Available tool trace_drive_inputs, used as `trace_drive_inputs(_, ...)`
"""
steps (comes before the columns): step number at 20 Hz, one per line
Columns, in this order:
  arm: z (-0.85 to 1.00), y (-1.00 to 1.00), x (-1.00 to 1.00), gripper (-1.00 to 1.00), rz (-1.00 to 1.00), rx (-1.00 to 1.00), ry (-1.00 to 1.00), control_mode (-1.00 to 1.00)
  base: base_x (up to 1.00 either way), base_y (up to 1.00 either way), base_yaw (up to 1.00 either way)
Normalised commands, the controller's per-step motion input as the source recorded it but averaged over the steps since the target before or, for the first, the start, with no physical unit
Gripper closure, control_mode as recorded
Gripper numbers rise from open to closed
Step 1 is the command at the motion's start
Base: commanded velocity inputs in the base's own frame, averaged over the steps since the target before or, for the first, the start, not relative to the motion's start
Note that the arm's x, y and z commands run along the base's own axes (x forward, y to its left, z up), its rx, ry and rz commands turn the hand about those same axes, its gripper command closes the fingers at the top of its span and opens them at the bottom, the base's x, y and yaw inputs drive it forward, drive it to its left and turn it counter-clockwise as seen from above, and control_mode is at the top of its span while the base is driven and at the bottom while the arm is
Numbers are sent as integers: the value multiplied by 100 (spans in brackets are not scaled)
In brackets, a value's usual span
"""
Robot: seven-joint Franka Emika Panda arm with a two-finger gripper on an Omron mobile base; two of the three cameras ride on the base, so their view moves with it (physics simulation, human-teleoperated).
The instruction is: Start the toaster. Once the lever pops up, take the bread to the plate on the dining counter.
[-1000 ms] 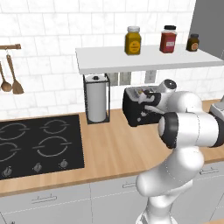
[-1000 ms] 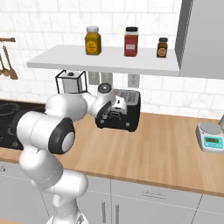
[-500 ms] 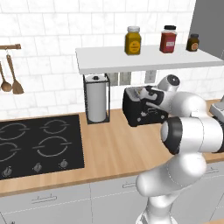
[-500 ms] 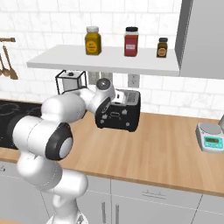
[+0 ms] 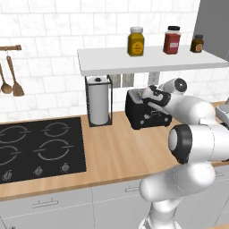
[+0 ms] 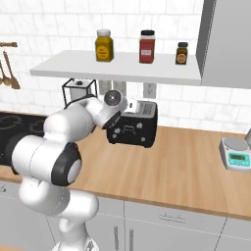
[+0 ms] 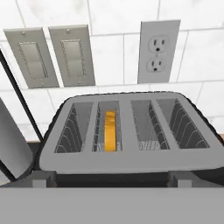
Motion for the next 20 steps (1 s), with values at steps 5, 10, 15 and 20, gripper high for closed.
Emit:
trace_drive_inputs(5, 8, 0, 0, -100, 0, 0, -25, -100, 0, 0, 0)
trace_drive_inputs(10, 3, 0, 4, -100, 0, 0, -14, -100, 0, 0, 0)
trace_drive_inputs(15, -1, 0, 2, -100, 0, 0, 1, -100, 0, 0, 0)
trace_drive_inputs(20, -2, 0, 3, -100, 0, 0, 0, -100, 0, 0, 0)
